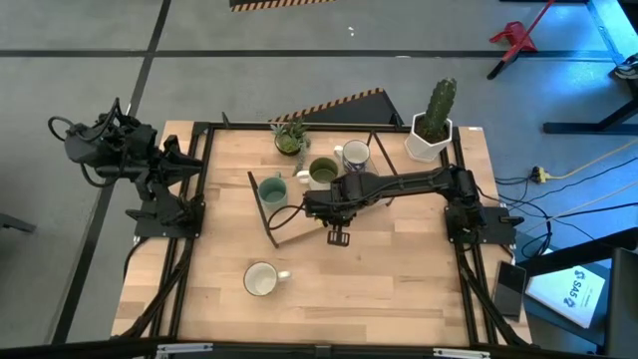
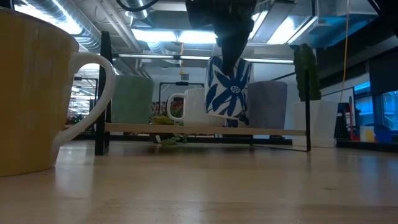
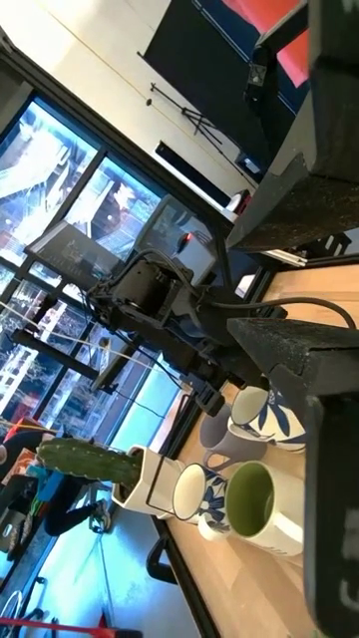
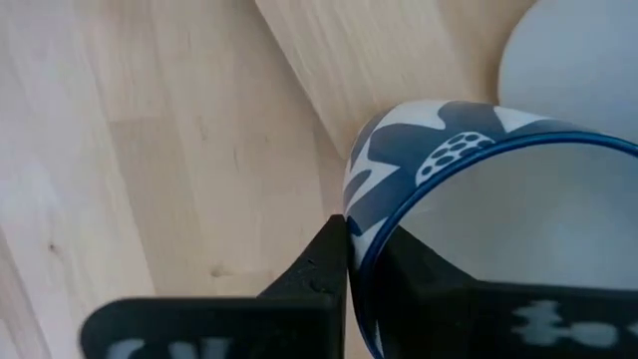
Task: Place coffee mugs
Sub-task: Put the blue patterned mug on the shelf
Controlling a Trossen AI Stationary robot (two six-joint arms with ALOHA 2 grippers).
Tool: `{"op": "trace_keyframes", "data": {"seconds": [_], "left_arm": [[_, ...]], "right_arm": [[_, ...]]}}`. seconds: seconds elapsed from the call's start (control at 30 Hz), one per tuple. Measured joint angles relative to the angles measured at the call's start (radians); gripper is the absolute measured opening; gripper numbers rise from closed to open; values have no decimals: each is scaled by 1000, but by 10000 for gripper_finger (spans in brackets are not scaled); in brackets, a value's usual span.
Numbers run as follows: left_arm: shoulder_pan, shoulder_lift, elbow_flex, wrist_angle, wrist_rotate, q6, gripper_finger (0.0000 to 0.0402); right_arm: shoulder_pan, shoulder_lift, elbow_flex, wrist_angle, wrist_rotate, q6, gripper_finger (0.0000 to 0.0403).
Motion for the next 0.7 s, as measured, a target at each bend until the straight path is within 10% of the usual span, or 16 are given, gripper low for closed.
{"op": "trace_keyframes", "data": {"seconds": [0.7], "left_arm": [[0,0,0,0,1,0,112]], "right_arm": [[0,0,0,21,13,-3,32]]}}
